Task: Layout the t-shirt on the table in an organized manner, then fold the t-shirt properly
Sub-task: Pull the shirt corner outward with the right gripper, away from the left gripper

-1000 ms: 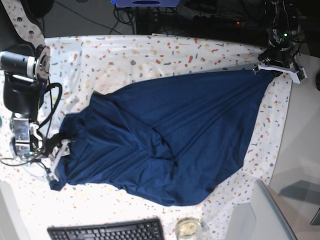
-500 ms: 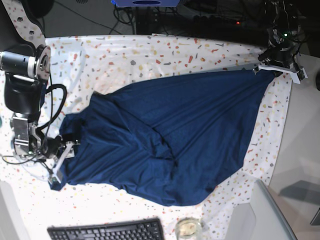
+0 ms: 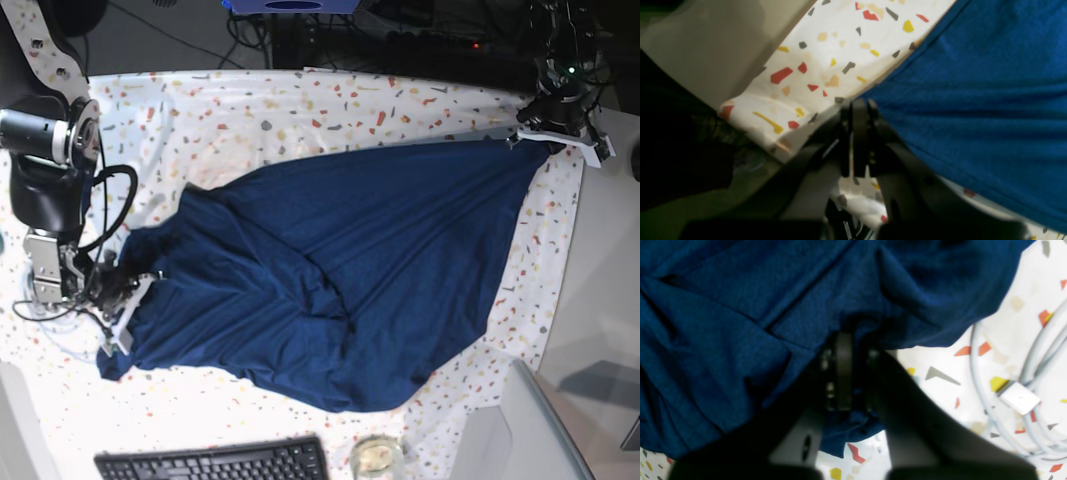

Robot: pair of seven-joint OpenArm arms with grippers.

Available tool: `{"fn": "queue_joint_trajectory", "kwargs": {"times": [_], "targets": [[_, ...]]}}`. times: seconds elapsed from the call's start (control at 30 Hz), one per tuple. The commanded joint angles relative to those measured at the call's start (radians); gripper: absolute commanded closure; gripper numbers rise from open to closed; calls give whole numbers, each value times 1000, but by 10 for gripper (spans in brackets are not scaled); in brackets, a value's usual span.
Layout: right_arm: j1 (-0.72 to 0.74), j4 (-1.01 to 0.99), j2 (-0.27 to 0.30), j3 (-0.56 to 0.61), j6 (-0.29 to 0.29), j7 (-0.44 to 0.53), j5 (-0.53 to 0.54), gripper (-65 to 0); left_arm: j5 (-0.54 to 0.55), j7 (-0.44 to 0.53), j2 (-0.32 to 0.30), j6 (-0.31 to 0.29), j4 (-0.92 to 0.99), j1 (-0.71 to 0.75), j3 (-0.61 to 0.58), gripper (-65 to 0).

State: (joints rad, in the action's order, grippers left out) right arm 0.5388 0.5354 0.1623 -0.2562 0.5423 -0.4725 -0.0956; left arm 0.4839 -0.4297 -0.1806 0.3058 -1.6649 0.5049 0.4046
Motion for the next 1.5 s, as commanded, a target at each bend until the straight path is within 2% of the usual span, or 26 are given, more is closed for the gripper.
{"fn": "queue_joint_trajectory", "kwargs": {"times": [0.0, 0.07, 0.13, 0.3, 0.47, 0.53, 0.67, 0.73, 0.87, 0.9, 0.93, 1.03, 1.07, 1.2, 1.3, 1.4, 1.47], "targets": [[25, 19, 10, -4, 6, 13, 9, -2, -4, 22, -12, 2, -13, 5, 7, 0], [7, 30, 12, -4, 8, -1, 9, -8, -4, 22, -12, 2, -22, 19, 7, 0], [-32, 105, 32, -5, 8, -75, 10, -8, -4, 22, -12, 2, -45, 33, 7, 0], [-194, 457, 32, -5, 8, -263, 10, -11, -4, 22, -12, 2, -64, 48, 7, 0], [-276, 602, 30, -5, 8, -338, 10, -21, -4, 22, -12, 2, -57, 44, 6, 0], [-279, 602, 23, -5, 8, -342, 10, -80, -4, 22, -12, 2, -57, 44, 7, 0], [-293, 608, 15, -5, 8, -346, 10, -285, -4, 22, -12, 2, -64, 44, 7, 0], [-300, 612, 15, -5, 8, -346, 9, -320, -4, 22, -12, 2, -60, 48, 7, 0], [-316, 605, 15, -5, 3, -346, 9, -317, -4, 22, -12, 2, -57, 51, 7, 0], [-320, 607, 15, -5, 3, -346, 9, -293, -4, 22, -12, 2, -57, 51, 7, 0], [-326, 608, 15, -5, 3, -346, 9, -249, -4, 22, -12, 2, -57, 51, 7, 0], [-339, 612, 15, -5, 3, -357, 9, -36, -4, 22, -10, 2, -57, 51, 7, 0], [-346, 613, 15, -7, 3, -363, 9, 0, -4, 22, -10, 2, -57, 51, 7, 0], [-386, 693, 9, -82, 6, -369, 9, -45, -4, 22, -10, 2, -57, 51, 7, 0], [-408, 734, 7, -96, 8, -369, 9, -62, -4, 22, -10, 2, -57, 51, 7, 0], [-412, 731, 9, -96, 8, -369, 9, -51, -4, 22, -10, 2, -57, 51, 7, 0], [-417, 739, 9, -96, 8, -380, 9, -5, -4, 22, -10, 2, -59, 51, 7, 0]]}}
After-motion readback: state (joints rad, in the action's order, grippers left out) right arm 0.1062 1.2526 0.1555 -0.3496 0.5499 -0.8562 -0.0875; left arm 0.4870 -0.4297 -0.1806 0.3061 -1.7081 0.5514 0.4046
